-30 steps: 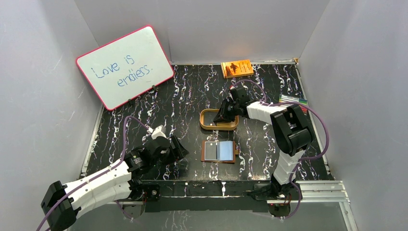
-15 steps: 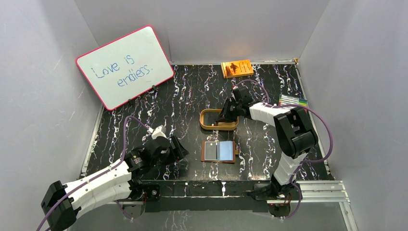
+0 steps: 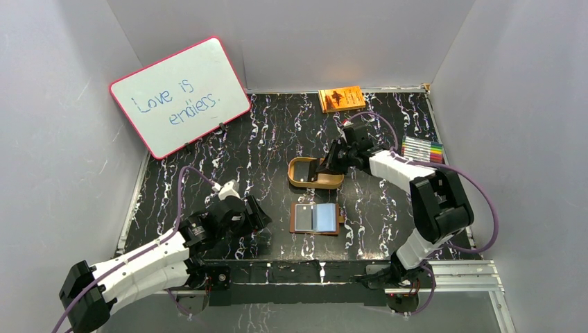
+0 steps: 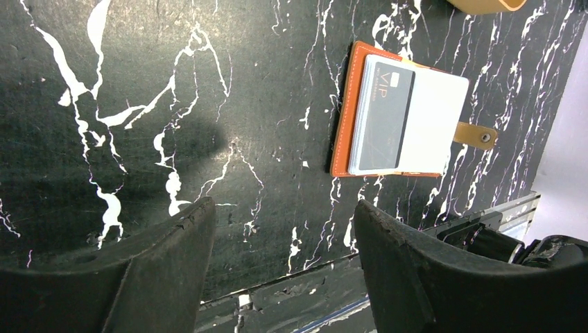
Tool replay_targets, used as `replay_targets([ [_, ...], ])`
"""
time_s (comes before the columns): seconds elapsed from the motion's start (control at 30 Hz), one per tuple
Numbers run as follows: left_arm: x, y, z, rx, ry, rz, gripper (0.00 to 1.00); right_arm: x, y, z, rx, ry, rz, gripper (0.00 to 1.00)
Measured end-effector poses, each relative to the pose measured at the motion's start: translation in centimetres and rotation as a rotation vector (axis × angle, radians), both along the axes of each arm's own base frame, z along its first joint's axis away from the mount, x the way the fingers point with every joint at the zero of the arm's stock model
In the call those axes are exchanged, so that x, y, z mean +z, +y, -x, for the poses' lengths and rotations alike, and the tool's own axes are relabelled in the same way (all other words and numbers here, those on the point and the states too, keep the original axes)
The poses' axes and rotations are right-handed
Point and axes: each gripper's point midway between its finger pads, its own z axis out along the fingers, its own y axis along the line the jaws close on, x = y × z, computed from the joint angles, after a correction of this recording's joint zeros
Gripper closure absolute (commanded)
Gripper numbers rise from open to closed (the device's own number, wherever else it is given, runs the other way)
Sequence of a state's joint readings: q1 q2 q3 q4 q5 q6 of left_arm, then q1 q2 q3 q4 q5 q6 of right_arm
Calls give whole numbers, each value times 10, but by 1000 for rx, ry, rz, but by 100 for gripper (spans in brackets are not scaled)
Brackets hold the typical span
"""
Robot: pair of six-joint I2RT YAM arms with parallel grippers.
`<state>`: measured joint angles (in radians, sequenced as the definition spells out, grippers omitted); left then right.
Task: Put the credit cards into the card holder
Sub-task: Pick up the credit card from the storage box.
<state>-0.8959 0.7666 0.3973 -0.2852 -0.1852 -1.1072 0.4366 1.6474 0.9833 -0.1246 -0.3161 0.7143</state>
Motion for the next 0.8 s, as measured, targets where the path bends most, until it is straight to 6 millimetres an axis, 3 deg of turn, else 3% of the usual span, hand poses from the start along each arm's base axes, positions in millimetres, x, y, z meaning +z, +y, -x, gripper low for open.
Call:
replay_targets([
  [0.37, 25, -3, -8, -5, -52, 8, 31, 28, 0, 22, -86, 136, -71, 100],
  [0.6, 28, -4, -9, -10, -61, 10, 30, 59, -1, 35, -112, 160, -124, 100],
  [0.8, 38, -6, -11, -31, -82, 3, 29, 90, -15, 59, -85, 113, -118, 100],
])
